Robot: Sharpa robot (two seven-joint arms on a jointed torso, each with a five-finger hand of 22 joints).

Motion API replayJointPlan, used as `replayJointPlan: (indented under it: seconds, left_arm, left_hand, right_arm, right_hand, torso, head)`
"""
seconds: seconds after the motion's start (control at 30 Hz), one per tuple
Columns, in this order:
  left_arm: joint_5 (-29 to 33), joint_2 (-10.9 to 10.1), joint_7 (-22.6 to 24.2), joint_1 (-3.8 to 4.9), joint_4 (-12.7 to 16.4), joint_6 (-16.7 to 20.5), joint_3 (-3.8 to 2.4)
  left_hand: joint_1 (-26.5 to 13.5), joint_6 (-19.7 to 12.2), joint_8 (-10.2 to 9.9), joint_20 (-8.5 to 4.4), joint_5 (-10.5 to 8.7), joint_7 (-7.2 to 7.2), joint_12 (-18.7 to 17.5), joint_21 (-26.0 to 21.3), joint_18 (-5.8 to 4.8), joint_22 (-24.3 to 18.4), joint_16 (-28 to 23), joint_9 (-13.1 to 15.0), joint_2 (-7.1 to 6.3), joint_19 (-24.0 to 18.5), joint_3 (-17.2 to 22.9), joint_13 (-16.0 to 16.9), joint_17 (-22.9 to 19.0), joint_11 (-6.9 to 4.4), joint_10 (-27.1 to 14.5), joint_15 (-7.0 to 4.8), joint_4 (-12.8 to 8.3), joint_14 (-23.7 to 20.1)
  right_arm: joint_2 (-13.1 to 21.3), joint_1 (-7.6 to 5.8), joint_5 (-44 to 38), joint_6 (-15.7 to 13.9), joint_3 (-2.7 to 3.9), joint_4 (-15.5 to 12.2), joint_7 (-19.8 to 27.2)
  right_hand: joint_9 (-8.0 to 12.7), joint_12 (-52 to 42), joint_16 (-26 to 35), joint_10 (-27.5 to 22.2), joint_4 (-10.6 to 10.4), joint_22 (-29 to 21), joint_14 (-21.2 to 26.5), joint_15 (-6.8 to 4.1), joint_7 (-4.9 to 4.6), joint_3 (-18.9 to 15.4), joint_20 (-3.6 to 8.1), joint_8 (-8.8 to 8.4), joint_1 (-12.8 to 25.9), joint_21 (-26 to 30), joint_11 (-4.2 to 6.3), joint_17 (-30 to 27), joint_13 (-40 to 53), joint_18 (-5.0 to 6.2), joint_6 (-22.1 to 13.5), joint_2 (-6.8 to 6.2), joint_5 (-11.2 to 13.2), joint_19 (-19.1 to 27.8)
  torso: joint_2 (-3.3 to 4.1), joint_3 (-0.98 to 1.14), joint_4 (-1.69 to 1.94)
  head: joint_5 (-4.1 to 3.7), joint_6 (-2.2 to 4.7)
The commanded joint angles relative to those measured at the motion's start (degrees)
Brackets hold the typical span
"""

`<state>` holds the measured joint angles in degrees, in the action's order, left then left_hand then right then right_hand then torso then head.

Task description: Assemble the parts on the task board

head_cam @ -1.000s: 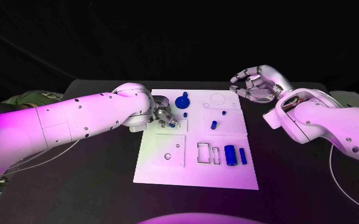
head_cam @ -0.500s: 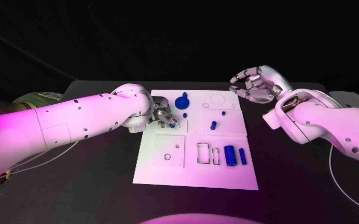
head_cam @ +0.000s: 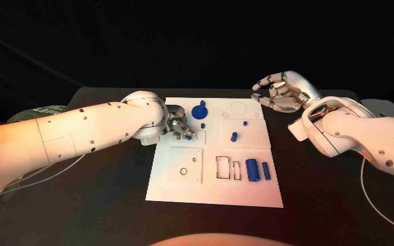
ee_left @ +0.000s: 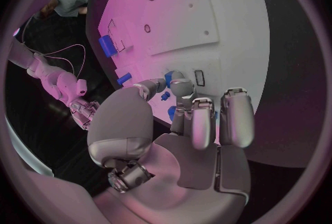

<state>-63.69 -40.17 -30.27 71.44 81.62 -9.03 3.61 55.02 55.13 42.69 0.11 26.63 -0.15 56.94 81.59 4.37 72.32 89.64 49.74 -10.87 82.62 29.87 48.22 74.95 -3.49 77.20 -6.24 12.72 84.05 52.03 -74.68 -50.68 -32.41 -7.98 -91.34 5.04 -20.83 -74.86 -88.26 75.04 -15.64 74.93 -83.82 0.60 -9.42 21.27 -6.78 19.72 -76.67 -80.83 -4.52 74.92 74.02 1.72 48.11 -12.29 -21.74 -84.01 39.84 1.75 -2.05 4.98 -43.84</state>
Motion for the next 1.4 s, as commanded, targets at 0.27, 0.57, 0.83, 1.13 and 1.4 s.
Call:
replayJointPlan:
  seconds: [0.27, 0.57, 0.83, 1.13, 1.4]
  left_arm:
    - [-0.08, -0.68, 0.28, 0.01, 1.21, -0.62, -1.17]
    - [0.34, -2.89, 0.32, 0.62, 3.38, -0.32, -2.93]
    - [0.68, -4.38, 0.35, 3.92, 2.42, -0.22, -3.46]
    - [1.80, -3.34, 0.78, 5.88, -2.89, -0.50, -3.53]
    - [1.52, -0.21, 1.15, 6.10, -8.80, -1.28, -3.44]
  left_hand:
    - [-0.16, 0.12, -0.35, -0.47, -0.30, 0.27, 0.21, 0.16, -0.78, 0.01, 0.20, 0.12, -0.39, 0.05, -1.01, -0.08, 14.75, -0.19, 0.11, -0.48, 0.52, 5.87]
    - [1.18, -1.61, -1.33, -0.48, -0.29, 0.86, -0.82, -0.11, -0.69, -0.39, -0.89, 0.10, -0.50, -0.13, -2.69, -1.51, 12.73, 0.28, -1.42, -0.17, 1.71, 5.31]
    - [4.79, -5.12, -6.36, 0.42, -0.04, 2.95, -1.68, -0.86, -0.49, -1.52, -1.47, -2.26, -0.58, -0.71, -4.54, -3.32, 11.67, 2.03, -3.94, 1.26, 3.37, 5.05]
    - [6.40, -5.71, -10.39, 1.38, -1.41, 4.27, -7.51, -2.37, 0.03, -4.09, -2.36, -4.50, -1.18, -2.00, -6.57, -10.34, 10.09, 3.20, -8.82, 2.28, 3.90, 4.59]
    - [6.72, -6.08, -15.89, 2.63, -7.20, 5.84, -11.15, -3.66, 0.43, -5.97, -2.86, -7.61, -0.74, -2.92, -8.61, -13.20, 9.29, 4.71, -11.48, 3.62, 4.00, 4.34]
  right_arm:
    - [0.15, 0.09, -0.14, 0.76, 0.00, -0.07, 0.30]
    - [0.28, 0.19, -0.07, 0.74, 0.00, -0.02, 0.38]
    - [0.33, 0.24, -0.06, 0.70, 0.00, 0.06, 0.37]
    - [0.38, 0.27, -0.06, 0.69, 0.00, 0.14, 0.29]
    - [0.39, 0.30, -0.06, 0.69, 0.00, 0.22, 0.28]
  right_hand:
    - [0.06, -0.13, 0.26, 0.18, -0.27, 9.53, -5.02, -0.37, 0.12, 0.15, 0.58, 0.28, 0.89, 0.22, 0.05, 10.59, -0.04, 0.58, -0.27, 0.07, 0.00, -1.08]
    - [0.06, -0.15, 0.26, 0.20, -0.34, 9.53, -5.03, -0.36, 0.12, 0.12, 0.58, 0.29, 1.03, 0.21, 0.05, 10.61, -0.03, 0.58, -0.28, 0.06, 0.06, -1.08]
    - [0.06, -0.15, 0.26, 0.20, -0.34, 9.53, -5.03, -0.36, 0.12, 0.12, 0.58, 0.29, 1.03, 0.21, 0.05, 10.61, -0.03, 0.58, -0.28, 0.06, 0.06, -1.08]
    - [0.07, -0.17, 0.26, 0.22, -0.37, 9.54, -5.02, -0.36, 0.13, 0.12, 0.58, 0.30, 1.15, 0.20, 0.06, 10.59, -0.03, 0.58, -0.29, 0.06, 0.12, -1.09]
    - [0.07, -0.17, 0.26, 0.22, -0.37, 9.54, -5.02, -0.36, 0.13, 0.12, 0.58, 0.30, 1.15, 0.20, 0.06, 10.59, -0.03, 0.58, -0.29, 0.06, 0.12, -1.09]
  torso:
    - [0.00, 0.03, 0.04]
    - [-0.09, 0.09, 0.01]
    - [-0.12, 0.08, 0.14]
    - [0.05, -0.01, 0.03]
    - [0.11, -0.04, 0.05]
  head:
    - [-0.20, -0.09]
    - [-0.22, 0.13]
    - [-0.05, 0.43]
    - [0.28, 0.94]
    - [0.56, 0.97]
